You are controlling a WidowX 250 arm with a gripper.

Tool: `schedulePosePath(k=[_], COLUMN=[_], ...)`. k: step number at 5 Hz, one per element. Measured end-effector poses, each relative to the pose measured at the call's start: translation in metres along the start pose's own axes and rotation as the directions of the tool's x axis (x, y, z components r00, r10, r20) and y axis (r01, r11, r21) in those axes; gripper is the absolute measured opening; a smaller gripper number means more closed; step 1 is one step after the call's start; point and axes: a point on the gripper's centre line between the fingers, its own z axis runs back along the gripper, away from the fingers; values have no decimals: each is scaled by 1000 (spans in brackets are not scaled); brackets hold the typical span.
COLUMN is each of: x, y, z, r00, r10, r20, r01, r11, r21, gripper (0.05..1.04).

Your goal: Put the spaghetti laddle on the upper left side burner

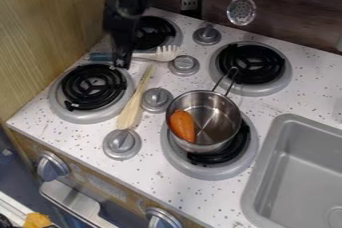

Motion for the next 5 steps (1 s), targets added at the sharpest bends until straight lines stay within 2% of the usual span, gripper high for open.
schedulePosePath(k=[1, 2, 3, 4, 5], x=[-12, -35, -63, -70, -84], y=[2, 14, 38, 54, 76], z=[36, 64, 74, 82, 88], r00=[981, 915, 794, 632, 465], r10=[-183, -369, -596, -767, -878], r20=[-57, -161, -119, -113, -114], r01=[184, 368, 576, 748, 867], r11=[983, 929, 801, 642, 477], r21=[3, -35, -163, -170, -142], gripper=[1001, 1001, 1001, 1001, 1001])
